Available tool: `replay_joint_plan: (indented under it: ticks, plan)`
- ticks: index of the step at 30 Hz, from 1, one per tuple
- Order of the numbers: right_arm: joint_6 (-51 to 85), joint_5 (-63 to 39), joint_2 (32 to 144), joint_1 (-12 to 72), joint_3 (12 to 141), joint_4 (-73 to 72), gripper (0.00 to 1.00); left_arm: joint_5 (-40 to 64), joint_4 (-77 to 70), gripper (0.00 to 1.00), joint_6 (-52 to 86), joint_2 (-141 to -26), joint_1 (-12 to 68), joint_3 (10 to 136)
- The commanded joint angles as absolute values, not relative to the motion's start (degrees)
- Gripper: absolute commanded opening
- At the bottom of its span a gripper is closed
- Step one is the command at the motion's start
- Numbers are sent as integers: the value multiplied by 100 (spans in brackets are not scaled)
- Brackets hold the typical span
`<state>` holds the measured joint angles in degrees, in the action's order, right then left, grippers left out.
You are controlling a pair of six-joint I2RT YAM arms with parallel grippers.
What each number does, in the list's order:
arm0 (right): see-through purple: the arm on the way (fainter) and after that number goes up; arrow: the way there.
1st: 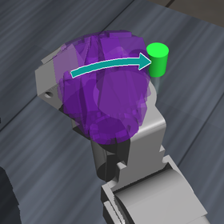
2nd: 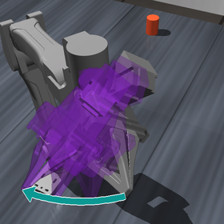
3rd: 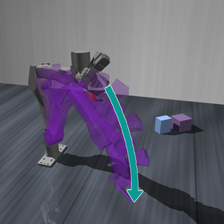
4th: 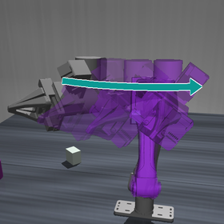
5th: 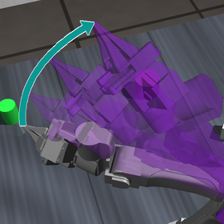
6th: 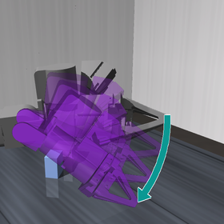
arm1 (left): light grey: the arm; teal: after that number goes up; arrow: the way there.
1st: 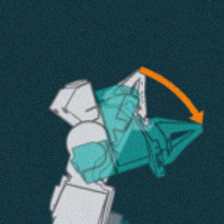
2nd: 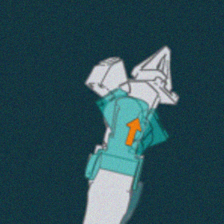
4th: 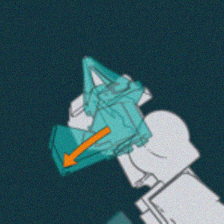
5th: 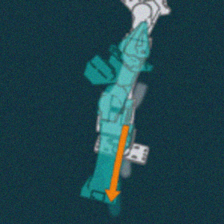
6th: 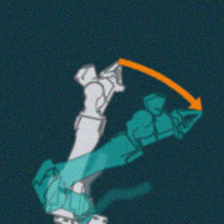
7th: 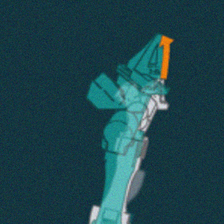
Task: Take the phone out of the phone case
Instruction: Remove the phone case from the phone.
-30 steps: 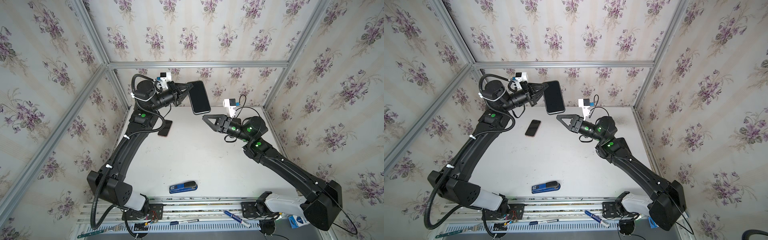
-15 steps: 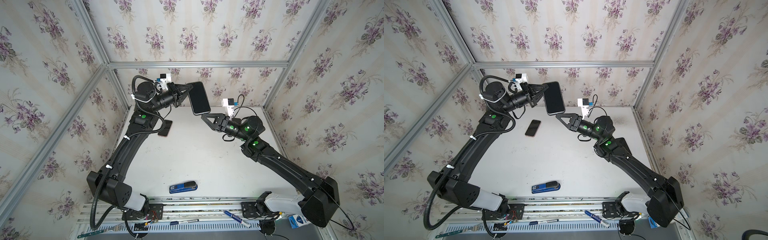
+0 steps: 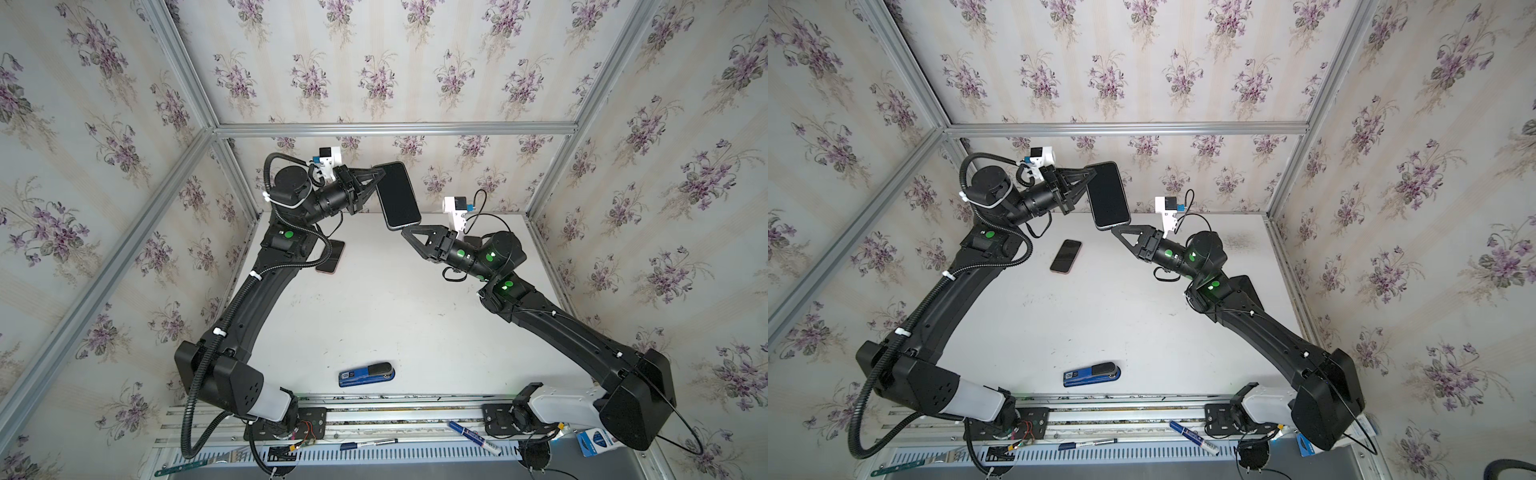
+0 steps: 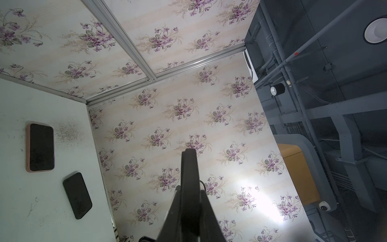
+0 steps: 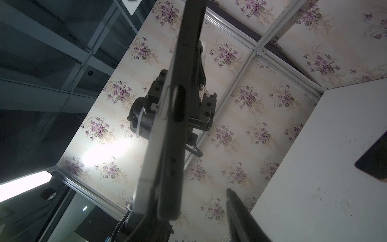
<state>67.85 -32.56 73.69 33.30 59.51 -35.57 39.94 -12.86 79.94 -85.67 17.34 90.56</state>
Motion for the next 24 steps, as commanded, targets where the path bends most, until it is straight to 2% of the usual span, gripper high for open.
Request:
replay_joint_plan:
  ticks: [1,8,11,16,20,21,23,24]
  plan:
    - [6944,-2903,7400,3269,5927,-3914,45,4254,-1773,0,8095,-8499,1749,9029]
    - [7147,-2915,7458,3166,5895,-4119,38,4299,-1800,0,8060,-8479,1740,8970]
    - [7214,-3006,7484,3169,5909,-4172,30,4284,-1802,0,8042,-8490,1740,8917]
    - [7455,-3085,7437,3178,5707,-4310,8,4197,-1748,0,7910,-8514,1731,8777]
    - [7529,-3010,7288,3178,5405,-4153,0,4103,-1616,0,7591,-8534,1740,8518]
    - [7519,-2997,7234,3170,5318,-4051,0,4068,-1581,1,7479,-8530,1757,8403]
    - [7521,-2960,7137,3173,5136,-3850,0,3998,-1521,12,7294,-8534,1782,8152]
    - [7523,-2939,7064,3173,5024,-3741,0,3975,-1528,14,7206,-8539,1808,8000]
